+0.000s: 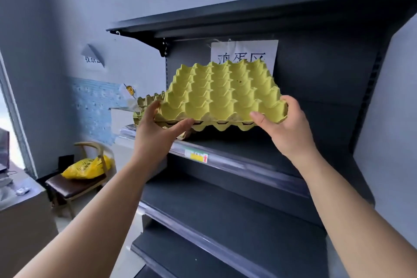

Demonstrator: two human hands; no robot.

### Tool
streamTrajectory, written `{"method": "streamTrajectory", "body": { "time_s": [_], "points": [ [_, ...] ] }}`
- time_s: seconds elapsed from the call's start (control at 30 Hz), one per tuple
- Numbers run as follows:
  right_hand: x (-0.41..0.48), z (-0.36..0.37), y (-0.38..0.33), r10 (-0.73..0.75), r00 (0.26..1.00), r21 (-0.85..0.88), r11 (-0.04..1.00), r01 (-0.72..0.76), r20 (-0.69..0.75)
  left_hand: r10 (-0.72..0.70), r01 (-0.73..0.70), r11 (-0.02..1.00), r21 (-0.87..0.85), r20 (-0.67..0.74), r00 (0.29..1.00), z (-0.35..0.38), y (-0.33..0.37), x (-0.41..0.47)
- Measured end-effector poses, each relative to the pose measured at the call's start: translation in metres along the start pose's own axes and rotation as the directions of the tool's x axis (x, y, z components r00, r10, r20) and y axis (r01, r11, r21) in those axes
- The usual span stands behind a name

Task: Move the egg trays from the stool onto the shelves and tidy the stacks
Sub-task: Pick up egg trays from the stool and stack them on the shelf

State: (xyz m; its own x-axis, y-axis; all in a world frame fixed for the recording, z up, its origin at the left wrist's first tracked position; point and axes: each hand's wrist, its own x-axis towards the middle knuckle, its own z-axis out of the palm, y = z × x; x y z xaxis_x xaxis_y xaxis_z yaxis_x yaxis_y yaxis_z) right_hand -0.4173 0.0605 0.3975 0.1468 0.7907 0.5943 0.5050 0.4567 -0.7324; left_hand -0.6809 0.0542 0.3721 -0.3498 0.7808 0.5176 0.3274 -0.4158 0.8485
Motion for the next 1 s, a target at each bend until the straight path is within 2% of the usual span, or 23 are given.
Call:
{"method": "streamTrajectory", "body": {
  "time_s": [0.53,0.8,1.0],
  "points": [
    [0.148,0.171,-0.014,-0.067,0.997,-0.183,0.981,0.072,0.03,-0.002,0.001,0.993,-0.117,-0.011,1.0,-0.033,-0.108,0.213],
    [0.173,0.232,-0.02,-0.042,0.999,-0.29,0.957,0.035,-0.017,-0.016,0.04,0.969,-0.245,0.099,0.995,-0.042,-0.156,0.289],
    [0.177,0.276,-0.028,0.019,0.996,-0.377,0.925,-0.052,-0.091,0.001,0.064,0.95,-0.305,0.208,0.978,-0.048,-0.185,0.337]
  ]
}}
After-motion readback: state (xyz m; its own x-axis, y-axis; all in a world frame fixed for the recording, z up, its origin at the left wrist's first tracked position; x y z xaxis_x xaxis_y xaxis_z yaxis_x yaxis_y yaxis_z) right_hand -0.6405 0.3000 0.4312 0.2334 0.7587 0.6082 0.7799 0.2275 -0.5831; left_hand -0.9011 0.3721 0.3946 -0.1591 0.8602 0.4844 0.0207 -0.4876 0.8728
